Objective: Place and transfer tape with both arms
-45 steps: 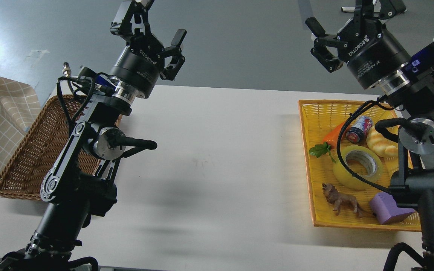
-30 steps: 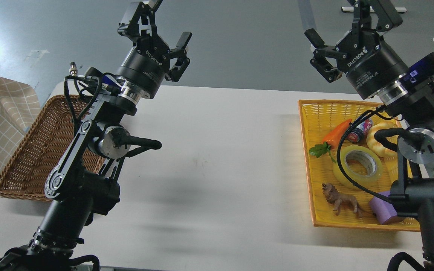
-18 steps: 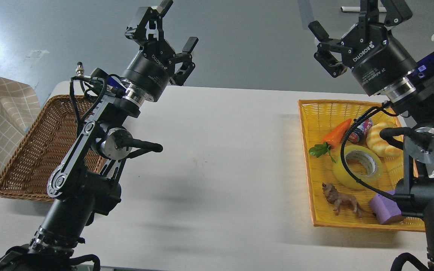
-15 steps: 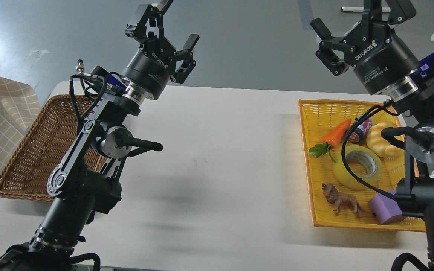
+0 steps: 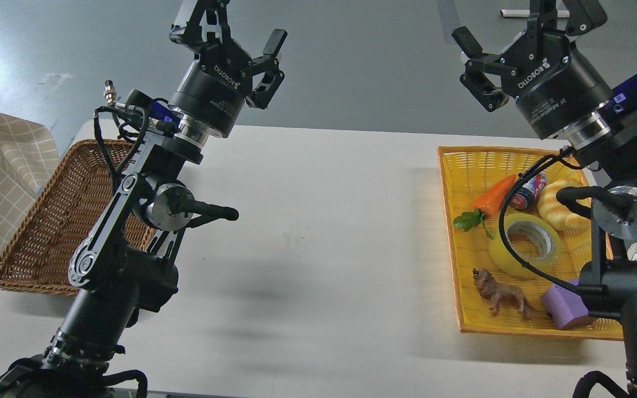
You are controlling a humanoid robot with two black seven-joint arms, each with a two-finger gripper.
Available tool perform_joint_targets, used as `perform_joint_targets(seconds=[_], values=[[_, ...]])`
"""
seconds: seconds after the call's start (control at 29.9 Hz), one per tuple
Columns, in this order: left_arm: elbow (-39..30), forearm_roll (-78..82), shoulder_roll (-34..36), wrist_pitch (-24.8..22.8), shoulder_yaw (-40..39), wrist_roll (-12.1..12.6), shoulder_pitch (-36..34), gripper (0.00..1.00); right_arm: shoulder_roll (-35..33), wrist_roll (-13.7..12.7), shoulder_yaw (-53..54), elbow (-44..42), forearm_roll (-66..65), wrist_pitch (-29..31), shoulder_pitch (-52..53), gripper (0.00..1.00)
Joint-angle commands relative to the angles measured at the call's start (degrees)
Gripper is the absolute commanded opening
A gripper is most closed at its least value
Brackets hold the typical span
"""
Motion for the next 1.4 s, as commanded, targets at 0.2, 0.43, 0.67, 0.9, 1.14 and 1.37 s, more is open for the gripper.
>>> perform_joint_targets(seconds=[0.2,0.43,0.67,0.9,1.14,1.37], values=[[-1.67,-0.19,0.0,0.49,-0.39,0.19,-0.08,0.98,-0.56,-0.56,-1.55,-0.6,-0.21,0.0,0.21,1.0],[-1.67,-0.19,0.0,0.67,-0.39,0.28,-0.08,0.98,-0.47,-0.47,-1.46,-0.42,-0.21,0.0,0.39,1.0],[-1.41,-0.19,0.0,0.93,-0.39,0.11,0.1,0.98,-0.39,-0.47,-1.37,-0.25,-0.12,0.0,0.04,1.0],[-1.23,-0.19,0.0,3.13,-0.39,0.11,-0.43,0.98,-0.47,-0.38,-1.37,-0.6,-0.12,0.0,0.65,1.0],[-1.14,-0.46,0.0,3.22,-0.21,0.11,-0.96,0.98,-0.47,-0.47,-1.64,-0.77,-0.21,0.0,0.65,1.0],[-1.06,-0.55,0.0,3.04,-0.3,0.02,-0.61,0.98,-0.56,-0.47,-1.64,-0.77,-0.21,0.0,1.09,1.0]])
